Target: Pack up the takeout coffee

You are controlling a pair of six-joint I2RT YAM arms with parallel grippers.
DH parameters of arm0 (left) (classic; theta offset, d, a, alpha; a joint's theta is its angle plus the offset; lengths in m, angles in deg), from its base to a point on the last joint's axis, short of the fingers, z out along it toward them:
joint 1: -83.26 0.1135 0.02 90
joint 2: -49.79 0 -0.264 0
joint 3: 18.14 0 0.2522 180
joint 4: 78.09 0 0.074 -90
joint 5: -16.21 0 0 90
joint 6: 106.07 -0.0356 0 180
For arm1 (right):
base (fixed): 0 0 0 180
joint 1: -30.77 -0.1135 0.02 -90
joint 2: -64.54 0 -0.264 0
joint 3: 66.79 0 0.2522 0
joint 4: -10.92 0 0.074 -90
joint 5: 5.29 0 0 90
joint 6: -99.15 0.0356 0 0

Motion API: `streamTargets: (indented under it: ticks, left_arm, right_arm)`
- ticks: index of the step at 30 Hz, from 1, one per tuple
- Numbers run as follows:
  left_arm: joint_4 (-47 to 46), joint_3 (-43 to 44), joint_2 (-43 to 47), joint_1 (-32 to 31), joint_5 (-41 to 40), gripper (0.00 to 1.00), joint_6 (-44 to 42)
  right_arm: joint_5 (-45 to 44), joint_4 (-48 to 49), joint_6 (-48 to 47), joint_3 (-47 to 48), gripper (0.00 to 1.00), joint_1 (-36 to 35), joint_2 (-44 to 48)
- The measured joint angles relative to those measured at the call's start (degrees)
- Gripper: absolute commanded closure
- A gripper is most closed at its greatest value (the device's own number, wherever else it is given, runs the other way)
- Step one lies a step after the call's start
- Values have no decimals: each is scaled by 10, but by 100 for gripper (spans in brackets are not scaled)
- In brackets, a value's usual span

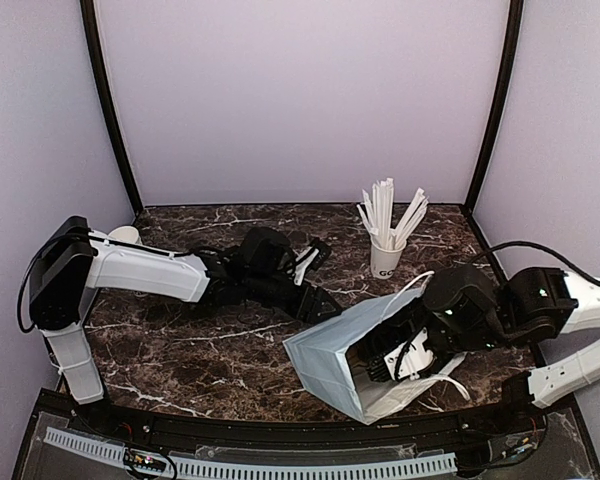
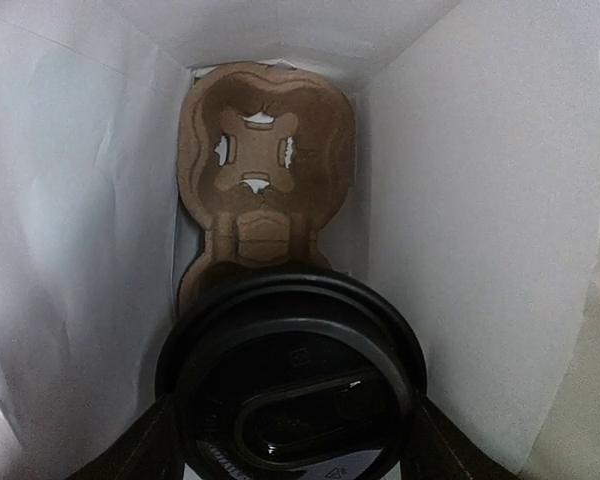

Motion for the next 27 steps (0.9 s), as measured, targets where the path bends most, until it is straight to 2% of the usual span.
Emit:
streamTargets:
  ticks: [27]
  left_arm:
    - [-4,-12,-4,8,28,36,7]
  right_arm:
    - [-1,45,5,-19,63,38,-50]
